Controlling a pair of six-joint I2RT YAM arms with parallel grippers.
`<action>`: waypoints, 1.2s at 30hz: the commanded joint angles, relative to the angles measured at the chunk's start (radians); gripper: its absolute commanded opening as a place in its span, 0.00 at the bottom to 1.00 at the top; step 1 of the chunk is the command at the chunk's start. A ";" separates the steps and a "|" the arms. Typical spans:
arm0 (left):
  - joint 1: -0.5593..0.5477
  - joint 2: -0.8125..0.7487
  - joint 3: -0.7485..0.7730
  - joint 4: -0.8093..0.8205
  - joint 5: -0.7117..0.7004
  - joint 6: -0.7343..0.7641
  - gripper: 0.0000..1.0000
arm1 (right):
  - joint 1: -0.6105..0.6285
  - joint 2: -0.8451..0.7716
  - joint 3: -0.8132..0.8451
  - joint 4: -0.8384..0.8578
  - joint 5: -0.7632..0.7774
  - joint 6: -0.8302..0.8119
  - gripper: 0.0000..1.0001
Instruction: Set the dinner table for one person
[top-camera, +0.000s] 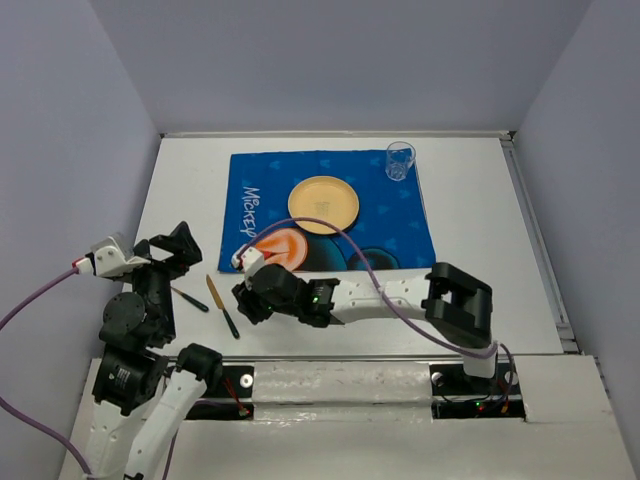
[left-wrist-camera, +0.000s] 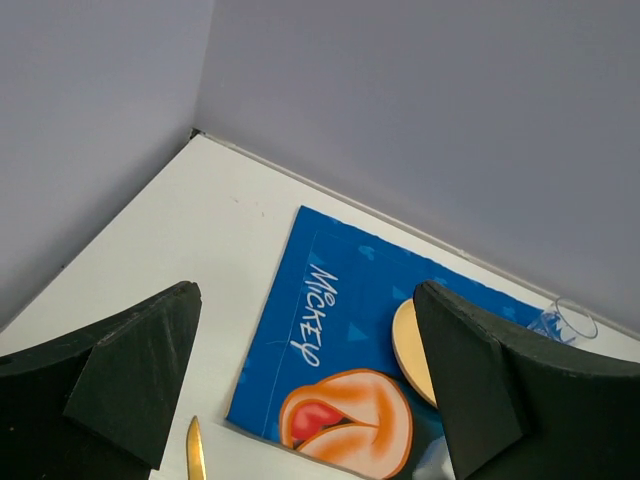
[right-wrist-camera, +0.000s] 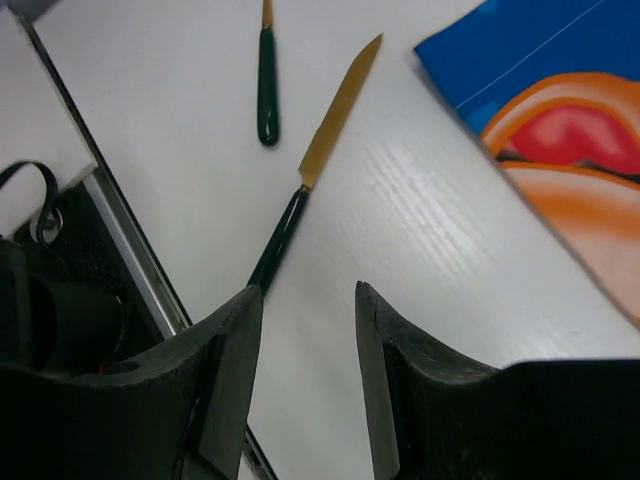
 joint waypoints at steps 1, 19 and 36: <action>0.004 -0.047 0.025 -0.005 -0.033 -0.018 0.99 | 0.064 0.092 0.107 -0.021 0.054 -0.019 0.48; -0.022 -0.188 0.017 0.028 -0.015 0.021 0.99 | 0.140 0.334 0.408 -0.232 0.141 -0.041 0.57; -0.057 -0.263 -0.075 0.047 -0.055 0.022 0.99 | 0.160 0.429 0.462 -0.315 0.247 -0.027 0.38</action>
